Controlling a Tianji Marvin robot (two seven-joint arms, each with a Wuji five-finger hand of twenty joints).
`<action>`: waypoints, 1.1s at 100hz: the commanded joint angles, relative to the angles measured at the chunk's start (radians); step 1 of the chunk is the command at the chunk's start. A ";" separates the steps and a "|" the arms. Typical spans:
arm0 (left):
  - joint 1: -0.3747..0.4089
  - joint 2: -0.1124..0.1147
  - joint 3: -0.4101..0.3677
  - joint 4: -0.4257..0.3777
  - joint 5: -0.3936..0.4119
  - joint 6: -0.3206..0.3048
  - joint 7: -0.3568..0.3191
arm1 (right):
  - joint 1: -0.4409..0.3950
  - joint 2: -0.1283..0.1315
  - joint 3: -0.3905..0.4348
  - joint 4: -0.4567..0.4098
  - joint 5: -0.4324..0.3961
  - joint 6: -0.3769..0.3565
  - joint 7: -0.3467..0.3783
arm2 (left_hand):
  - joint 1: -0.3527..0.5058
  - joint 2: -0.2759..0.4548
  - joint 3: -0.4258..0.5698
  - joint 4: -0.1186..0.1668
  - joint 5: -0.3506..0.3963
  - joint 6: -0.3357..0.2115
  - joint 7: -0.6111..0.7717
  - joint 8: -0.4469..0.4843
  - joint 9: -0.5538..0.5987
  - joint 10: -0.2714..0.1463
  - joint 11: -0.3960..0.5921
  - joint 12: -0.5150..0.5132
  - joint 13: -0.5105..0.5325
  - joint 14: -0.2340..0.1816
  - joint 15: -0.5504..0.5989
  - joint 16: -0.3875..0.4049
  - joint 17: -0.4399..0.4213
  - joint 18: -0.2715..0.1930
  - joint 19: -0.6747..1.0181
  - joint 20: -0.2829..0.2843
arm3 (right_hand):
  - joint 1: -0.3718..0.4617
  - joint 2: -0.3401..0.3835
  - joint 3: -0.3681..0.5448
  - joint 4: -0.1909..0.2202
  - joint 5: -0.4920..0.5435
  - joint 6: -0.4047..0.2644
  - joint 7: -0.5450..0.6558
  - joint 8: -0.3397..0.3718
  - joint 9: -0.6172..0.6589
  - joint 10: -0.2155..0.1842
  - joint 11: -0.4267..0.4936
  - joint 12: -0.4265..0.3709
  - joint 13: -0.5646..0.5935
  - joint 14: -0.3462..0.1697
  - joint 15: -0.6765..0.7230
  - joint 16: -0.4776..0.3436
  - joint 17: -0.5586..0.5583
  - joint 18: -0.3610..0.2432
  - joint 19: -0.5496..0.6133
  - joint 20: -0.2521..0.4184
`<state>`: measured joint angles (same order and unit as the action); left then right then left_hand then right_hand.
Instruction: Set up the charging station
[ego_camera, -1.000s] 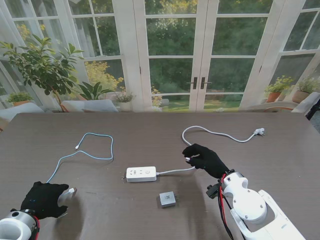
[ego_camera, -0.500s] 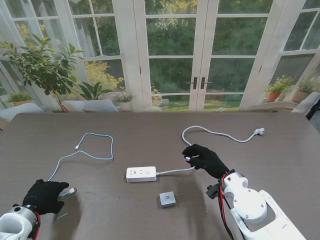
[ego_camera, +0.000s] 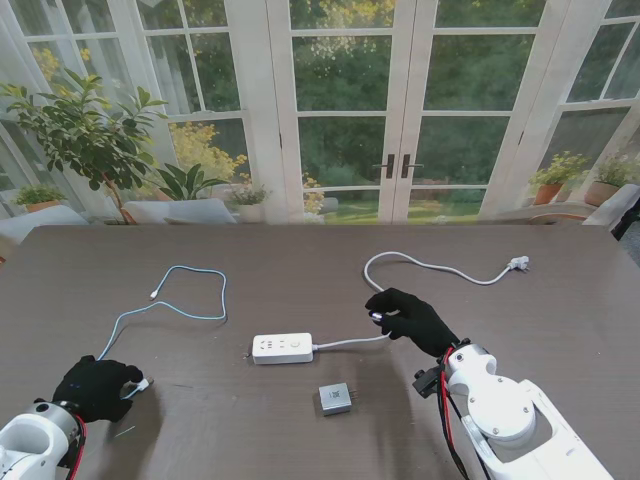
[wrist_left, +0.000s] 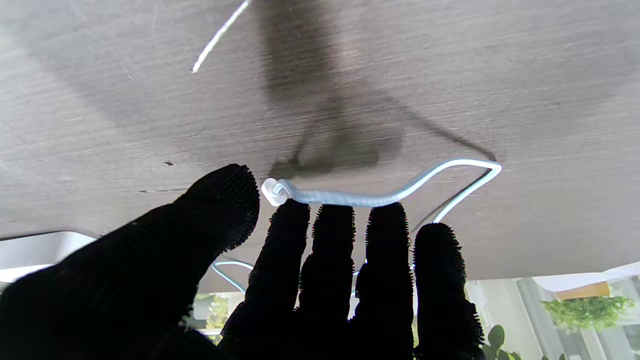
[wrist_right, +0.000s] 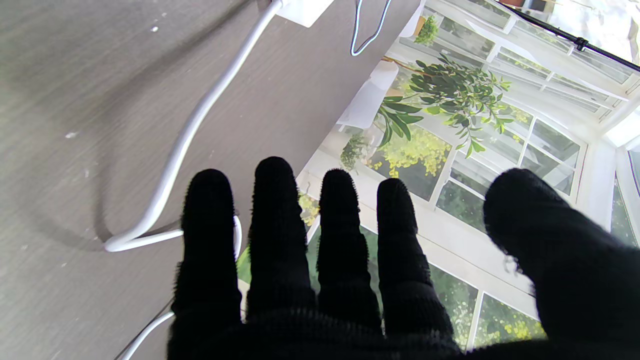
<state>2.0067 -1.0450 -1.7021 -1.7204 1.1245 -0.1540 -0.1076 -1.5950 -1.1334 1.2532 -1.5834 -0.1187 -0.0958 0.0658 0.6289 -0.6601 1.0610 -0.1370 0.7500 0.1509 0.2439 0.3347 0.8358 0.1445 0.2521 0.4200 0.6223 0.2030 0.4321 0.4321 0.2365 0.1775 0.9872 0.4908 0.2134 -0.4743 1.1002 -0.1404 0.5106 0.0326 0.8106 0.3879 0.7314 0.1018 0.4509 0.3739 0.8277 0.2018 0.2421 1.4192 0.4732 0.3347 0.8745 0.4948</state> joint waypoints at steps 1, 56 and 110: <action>-0.009 0.005 0.000 0.009 0.004 -0.008 -0.031 | -0.004 -0.004 0.000 -0.001 0.005 0.002 0.016 | -0.018 -0.018 0.018 -0.015 0.012 -0.009 0.003 0.010 0.013 -0.013 0.013 0.014 0.021 -0.015 0.019 0.013 0.004 0.012 0.033 0.015 | -0.021 0.014 -0.022 0.023 0.016 0.002 -0.169 -0.003 0.030 0.006 -0.009 0.014 0.016 -0.002 0.011 -1.089 0.007 0.003 -0.018 0.010; -0.032 0.010 0.015 0.014 0.027 0.001 -0.060 | -0.006 -0.002 0.003 -0.001 0.037 -0.002 0.038 | -0.040 -0.011 -0.006 -0.014 -0.026 0.045 -0.034 -0.019 0.005 0.011 0.037 0.044 0.072 -0.008 0.062 0.057 0.041 0.020 0.088 0.038 | -0.019 0.016 -0.025 0.023 0.028 0.007 -0.172 -0.002 0.040 0.010 -0.013 0.015 0.014 -0.002 0.010 -1.086 0.000 0.003 -0.023 0.013; -0.049 0.015 0.033 0.031 0.041 0.018 -0.091 | -0.008 0.002 0.009 -0.003 0.071 -0.002 0.070 | -0.090 -0.036 -0.021 -0.019 0.008 0.039 0.035 0.075 0.019 0.021 0.086 0.114 0.102 0.016 0.095 0.096 0.055 0.053 0.127 0.056 | -0.016 0.019 -0.028 0.024 0.037 0.013 -0.177 -0.001 0.046 0.012 -0.017 0.017 0.011 0.004 0.008 -1.085 -0.005 0.006 -0.030 0.016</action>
<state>1.9582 -1.0298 -1.6724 -1.6917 1.1677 -0.1413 -0.1762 -1.5961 -1.1303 1.2630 -1.5834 -0.0495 -0.0955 0.1202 0.5784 -0.6587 1.0375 -0.1370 0.7530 0.1614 0.2881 0.4175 0.8471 0.1528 0.3228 0.5151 0.7050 0.2028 0.5073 0.5101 0.2876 0.1909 1.0751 0.5306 0.2134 -0.4741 1.0937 -0.1401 0.5416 0.0451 0.6924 0.3806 0.7537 0.1125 0.4502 0.3816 0.8277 0.2060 0.2426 1.4192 0.4721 0.3347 0.8735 0.4959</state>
